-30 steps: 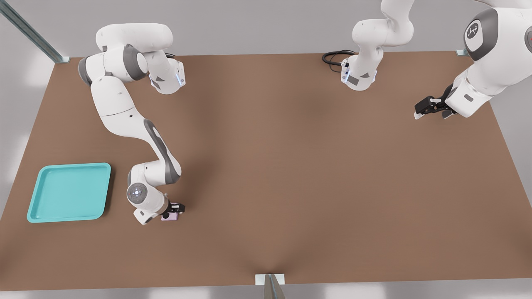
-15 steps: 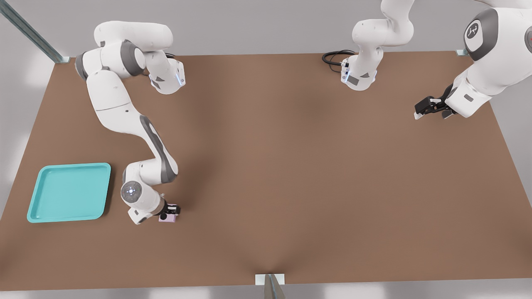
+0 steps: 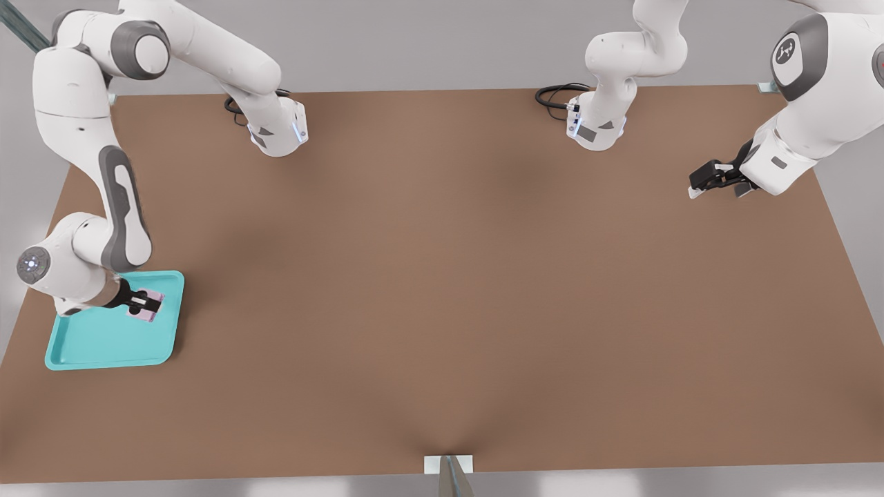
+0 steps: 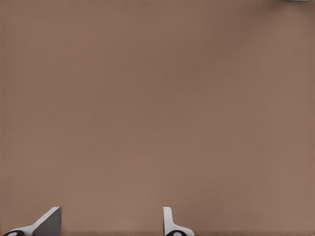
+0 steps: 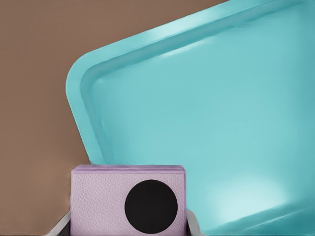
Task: Keep left arm still and place phone on the tray with right arm
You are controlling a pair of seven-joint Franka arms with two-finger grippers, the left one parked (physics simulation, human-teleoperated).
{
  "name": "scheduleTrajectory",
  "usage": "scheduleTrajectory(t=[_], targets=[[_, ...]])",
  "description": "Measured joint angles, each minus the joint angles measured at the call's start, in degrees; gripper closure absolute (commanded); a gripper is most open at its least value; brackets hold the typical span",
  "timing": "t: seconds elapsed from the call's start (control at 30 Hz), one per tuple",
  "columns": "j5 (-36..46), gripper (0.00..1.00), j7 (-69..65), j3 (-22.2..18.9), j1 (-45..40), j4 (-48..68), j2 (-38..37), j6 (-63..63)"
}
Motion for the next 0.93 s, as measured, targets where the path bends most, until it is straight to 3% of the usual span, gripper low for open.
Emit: scheduleTrajectory(t=[0.1, 0.13, 0.3, 0.43, 0.47, 0.6, 0.63, 0.73, 0.93], targets=[[-0.03, 0.21, -4.68, -0.10, -1.69, 1.44, 2.82, -0.13], [-0.13, 0.00, -6.01, -0.11, -1.90, 2.35, 3.81, -0.17], [-0.29, 0.00, -11.65, 0.99, -1.76, 6.24, 3.40, -0.59], [-0.49, 0.00, -14.59, 10.35, 0.94, 22.47, -2.09, -9.47], [-0.58, 0.00, -14.75, 10.48, 4.41, 24.06, -5.80, -12.36], [1.38, 0.00, -12.89, -11.68, 34.48, 25.09, -19.56, -25.68], [2.26, 0.00, -12.32, -14.71, 38.22, 24.64, -21.50, -28.31], [4.39, 0.00, -10.73, -17.63, 41.18, 24.68, -22.42, -33.65], [5.46, 0.00, -7.30, -17.84, 42.97, 23.76, -24.39, -39.75]])
